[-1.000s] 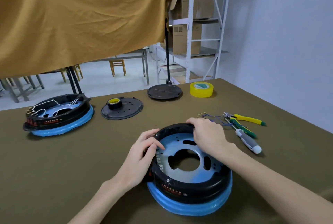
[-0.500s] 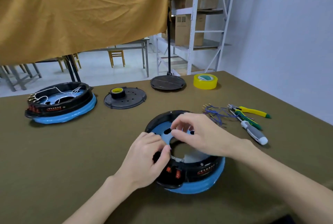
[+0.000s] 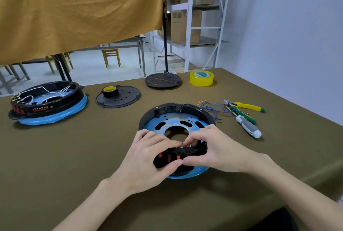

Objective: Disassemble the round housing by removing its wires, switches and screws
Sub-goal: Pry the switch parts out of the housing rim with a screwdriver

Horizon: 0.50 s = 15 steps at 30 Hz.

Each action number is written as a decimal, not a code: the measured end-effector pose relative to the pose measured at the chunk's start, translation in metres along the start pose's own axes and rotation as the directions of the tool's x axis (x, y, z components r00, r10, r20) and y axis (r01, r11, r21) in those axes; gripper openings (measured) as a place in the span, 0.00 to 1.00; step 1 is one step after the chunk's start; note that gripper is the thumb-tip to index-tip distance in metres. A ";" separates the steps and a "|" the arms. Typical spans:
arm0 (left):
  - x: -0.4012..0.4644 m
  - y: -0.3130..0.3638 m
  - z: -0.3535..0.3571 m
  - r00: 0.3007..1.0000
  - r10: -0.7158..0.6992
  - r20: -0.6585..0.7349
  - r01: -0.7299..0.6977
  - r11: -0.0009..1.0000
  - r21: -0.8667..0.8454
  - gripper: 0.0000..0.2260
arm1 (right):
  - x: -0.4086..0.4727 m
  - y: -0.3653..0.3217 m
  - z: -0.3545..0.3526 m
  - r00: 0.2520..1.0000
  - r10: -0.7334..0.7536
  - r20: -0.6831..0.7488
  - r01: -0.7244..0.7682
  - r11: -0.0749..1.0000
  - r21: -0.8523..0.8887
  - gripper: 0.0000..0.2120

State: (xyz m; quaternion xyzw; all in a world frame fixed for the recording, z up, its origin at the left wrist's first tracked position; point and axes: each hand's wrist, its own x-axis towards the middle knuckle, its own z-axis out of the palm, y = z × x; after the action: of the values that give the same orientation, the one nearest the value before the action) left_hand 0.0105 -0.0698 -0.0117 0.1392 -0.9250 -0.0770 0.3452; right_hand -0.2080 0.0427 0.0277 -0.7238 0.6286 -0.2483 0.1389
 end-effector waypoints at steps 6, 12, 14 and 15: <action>0.006 0.005 0.011 0.999 0.012 -0.052 -0.010 0.999 0.042 0.16 | 0.010 0.006 -0.020 0.993 -0.020 0.115 -0.004 0.980 0.198 0.11; 0.014 0.004 0.015 0.990 -0.079 -0.119 0.076 0.997 -0.028 0.14 | 0.011 0.015 -0.017 0.998 -0.017 0.061 0.009 0.993 0.121 0.15; 0.018 0.004 0.015 0.989 -0.093 -0.114 0.092 0.996 -0.008 0.14 | 0.013 0.016 -0.018 1.000 -0.010 0.021 0.008 0.993 0.116 0.14; 0.019 0.003 0.014 0.990 -0.101 -0.101 0.103 0.995 0.014 0.14 | 0.014 0.016 -0.019 1.000 -0.008 0.009 0.007 0.993 0.121 0.14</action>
State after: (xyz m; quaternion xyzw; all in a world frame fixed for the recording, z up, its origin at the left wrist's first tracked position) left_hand -0.0132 -0.0719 -0.0097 0.1935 -0.8987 -0.0787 0.3856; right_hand -0.2302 0.0285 0.0377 -0.7176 0.6090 -0.2830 0.1848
